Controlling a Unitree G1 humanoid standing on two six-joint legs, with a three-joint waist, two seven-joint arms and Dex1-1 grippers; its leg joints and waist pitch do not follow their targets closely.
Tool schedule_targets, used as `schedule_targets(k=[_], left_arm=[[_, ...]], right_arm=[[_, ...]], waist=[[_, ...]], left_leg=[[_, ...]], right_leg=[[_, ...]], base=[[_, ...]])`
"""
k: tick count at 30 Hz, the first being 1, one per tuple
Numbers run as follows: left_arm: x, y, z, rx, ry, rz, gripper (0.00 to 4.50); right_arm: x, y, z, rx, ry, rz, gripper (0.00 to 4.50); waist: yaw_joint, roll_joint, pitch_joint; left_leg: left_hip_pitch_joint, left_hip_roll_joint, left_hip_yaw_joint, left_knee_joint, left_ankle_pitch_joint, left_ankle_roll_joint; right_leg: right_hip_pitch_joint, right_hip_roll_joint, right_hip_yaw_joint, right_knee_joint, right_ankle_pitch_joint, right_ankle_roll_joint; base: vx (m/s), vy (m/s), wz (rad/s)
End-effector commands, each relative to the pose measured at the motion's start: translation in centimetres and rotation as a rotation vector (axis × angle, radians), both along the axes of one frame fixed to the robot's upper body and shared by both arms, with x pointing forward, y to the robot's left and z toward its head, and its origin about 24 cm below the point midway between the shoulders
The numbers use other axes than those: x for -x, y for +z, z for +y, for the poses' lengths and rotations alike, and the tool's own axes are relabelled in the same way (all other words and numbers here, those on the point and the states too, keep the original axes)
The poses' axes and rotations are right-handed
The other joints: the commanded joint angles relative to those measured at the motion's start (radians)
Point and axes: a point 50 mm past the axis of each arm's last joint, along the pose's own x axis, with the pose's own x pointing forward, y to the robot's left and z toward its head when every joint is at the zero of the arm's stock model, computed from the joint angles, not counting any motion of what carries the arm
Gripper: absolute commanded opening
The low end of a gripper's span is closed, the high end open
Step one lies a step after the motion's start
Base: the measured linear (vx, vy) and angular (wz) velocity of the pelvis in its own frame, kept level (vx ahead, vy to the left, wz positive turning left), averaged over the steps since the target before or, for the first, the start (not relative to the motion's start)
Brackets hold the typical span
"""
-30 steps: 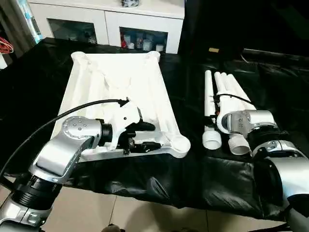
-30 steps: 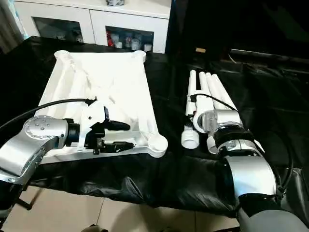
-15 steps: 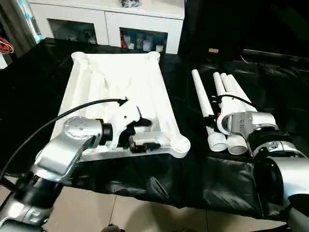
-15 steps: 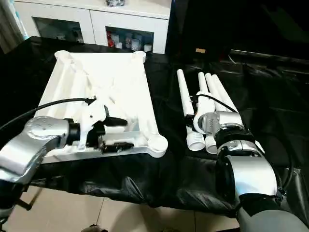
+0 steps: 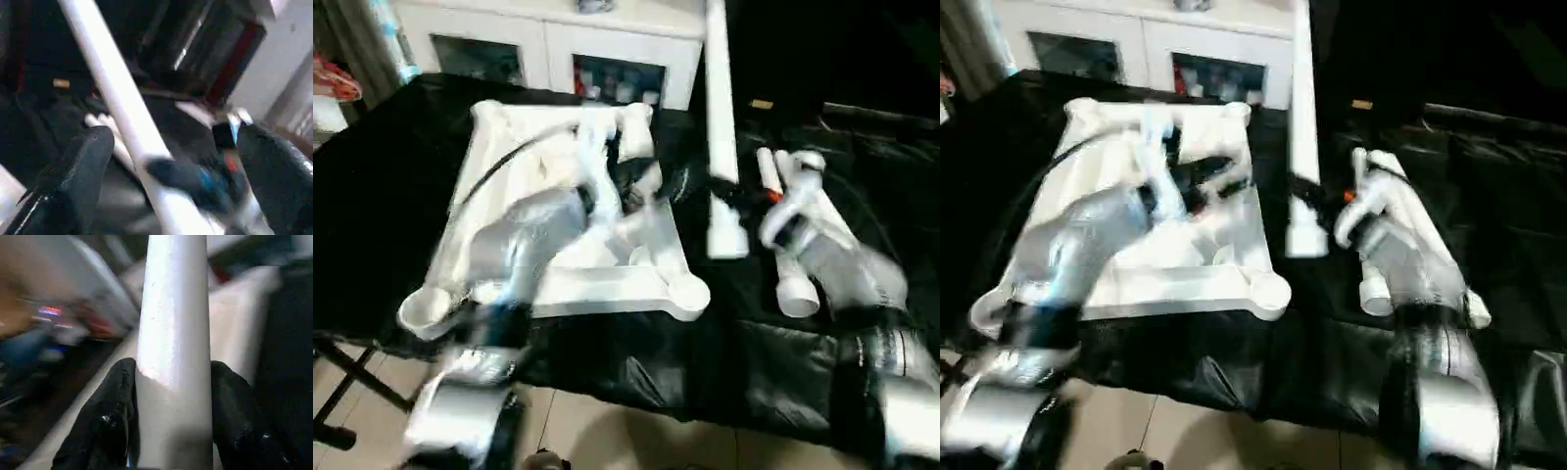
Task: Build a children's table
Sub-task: Pick table leg
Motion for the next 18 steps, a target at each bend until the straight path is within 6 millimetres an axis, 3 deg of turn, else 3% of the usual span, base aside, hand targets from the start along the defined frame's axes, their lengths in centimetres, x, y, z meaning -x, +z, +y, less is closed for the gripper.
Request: schedule_targets(k=[1,4,7,10,17,18], left_arm=[[-0.2,1.2,-0.6,0.09,-0.01,0.027,4.5],[-0.2,2.7,-1.5,0.187,-0.052,0.044,4.5],[0.0,3.5,-2.3,0.232,-0.096,0.048,4.5],[0.6,3.9,-2.8,0.259,-0.152,0.048,4.5],[1.1,4.2,-3.2,0.276,-0.178,0.045,4.5],[1.2,4.4,-3.2,0.287,-0.188,0.048,4.22]], right_arm=[[1.4,2.4,-0.1,-0.063,0.101,-0.136,1.83],[3.2,3.2,0.0,-0.113,0.194,-0.204,1.83],[4.4,3.6,0.2,-0.121,0.262,-0.237,1.82],[5.2,4.0,0.7,-0.125,0.315,-0.259,1.82],[5.9,4.2,1.3,-0.115,0.355,-0.255,1.82],[5.9,4.2,1.3,-0.115,0.356,-0.253,1.82]], waist=[[0.008,-0.009,-0.078],[0.013,-0.01,-0.074],[0.016,-0.002,-0.075],[0.014,-0.008,-0.072],[0.013,-0.012,-0.072],[0.015,-0.011,-0.073]], left_leg=[[0.011,0.025,0.001,-0.063,-0.094,0.081],[0.013,0.025,0.001,-0.066,-0.126,0.055],[0.011,0.028,-0.003,-0.066,-0.125,0.05],[0.008,0.026,-0.004,-0.07,-0.144,0.028],[0.006,0.026,-0.005,-0.071,-0.124,0.023],[0.007,0.026,-0.005,-0.07,-0.116,0.023]], right_leg=[[0.066,-0.046,0.02,-0.065,-0.035,-0.291],[0.064,-0.047,0.02,-0.074,-0.114,-0.263],[0.062,-0.048,0.02,-0.073,-0.106,-0.259],[0.061,-0.05,0.019,-0.082,-0.181,-0.232],[0.059,-0.05,0.02,-0.085,-0.188,-0.207],[0.059,-0.051,0.019,-0.082,-0.174,-0.213]], base=[[0.0,0.0,0.0],[0.0,0.0,0.0],[0.0,0.0,0.0],[0.0,0.0,0.0],[0.0,0.0,0.0],[0.0,0.0,0.0]])
